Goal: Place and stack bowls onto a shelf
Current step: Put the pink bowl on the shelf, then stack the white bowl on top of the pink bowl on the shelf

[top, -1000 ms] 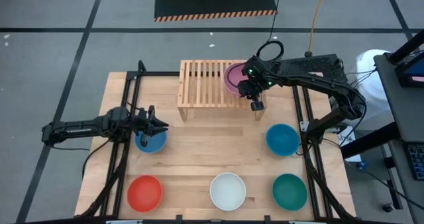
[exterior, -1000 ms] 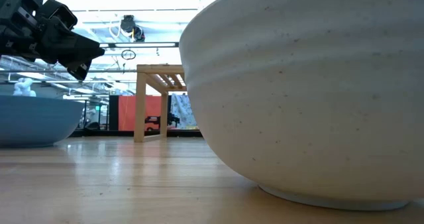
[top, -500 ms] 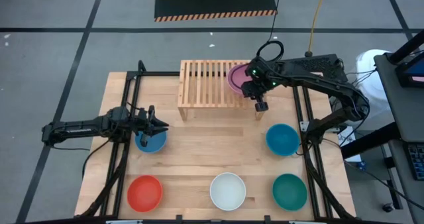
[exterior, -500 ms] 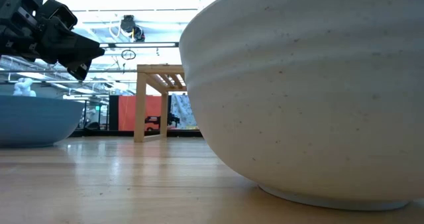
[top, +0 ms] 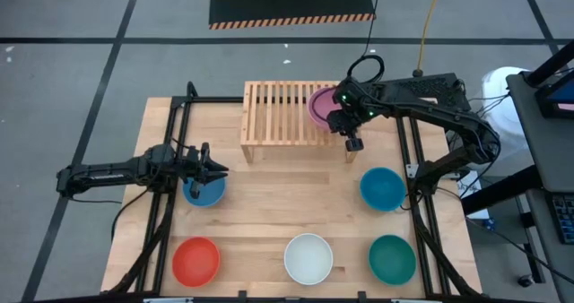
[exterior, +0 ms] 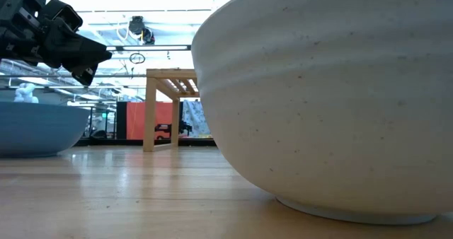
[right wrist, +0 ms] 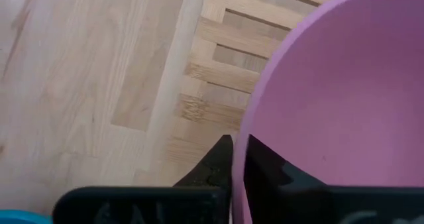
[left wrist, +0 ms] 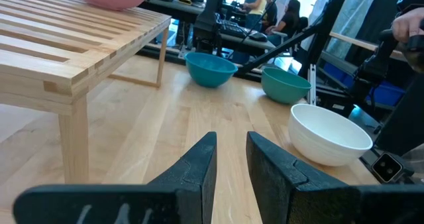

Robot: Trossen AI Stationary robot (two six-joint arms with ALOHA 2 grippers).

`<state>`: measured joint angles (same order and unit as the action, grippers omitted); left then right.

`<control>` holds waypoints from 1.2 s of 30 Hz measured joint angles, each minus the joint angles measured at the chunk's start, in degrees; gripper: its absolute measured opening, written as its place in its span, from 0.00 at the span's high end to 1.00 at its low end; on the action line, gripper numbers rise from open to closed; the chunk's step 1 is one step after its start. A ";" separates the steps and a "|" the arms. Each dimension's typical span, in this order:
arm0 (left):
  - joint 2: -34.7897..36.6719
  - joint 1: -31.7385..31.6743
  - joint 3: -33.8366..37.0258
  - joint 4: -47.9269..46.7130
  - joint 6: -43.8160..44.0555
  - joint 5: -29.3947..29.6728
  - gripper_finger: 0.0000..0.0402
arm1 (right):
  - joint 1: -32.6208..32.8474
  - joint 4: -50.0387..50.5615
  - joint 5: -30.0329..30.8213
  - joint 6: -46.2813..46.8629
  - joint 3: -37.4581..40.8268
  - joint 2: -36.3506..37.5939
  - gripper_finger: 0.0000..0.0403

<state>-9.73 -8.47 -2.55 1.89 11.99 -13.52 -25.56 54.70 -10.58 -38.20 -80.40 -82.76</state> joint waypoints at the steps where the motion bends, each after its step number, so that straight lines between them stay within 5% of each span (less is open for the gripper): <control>1: -0.01 0.00 0.00 0.02 0.00 0.00 0.78 | 0.15 0.00 0.04 0.00 0.00 0.00 0.93; 9: -0.01 0.00 0.00 -0.04 -0.04 0.00 0.78 | 0.92 -0.51 0.08 -0.47 0.00 0.00 0.84; 21: -0.01 0.00 0.00 -0.15 -0.02 0.00 0.78 | 0.93 -2.61 0.26 -0.57 0.00 1.83 0.84; 36: 0.01 0.00 0.00 -0.20 -0.02 0.00 0.78 | 0.93 -3.22 0.50 3.38 -0.02 15.40 0.84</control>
<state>-9.72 -8.47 -2.55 1.69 11.97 -13.52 -24.62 51.49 -10.09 -34.82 -80.42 -67.36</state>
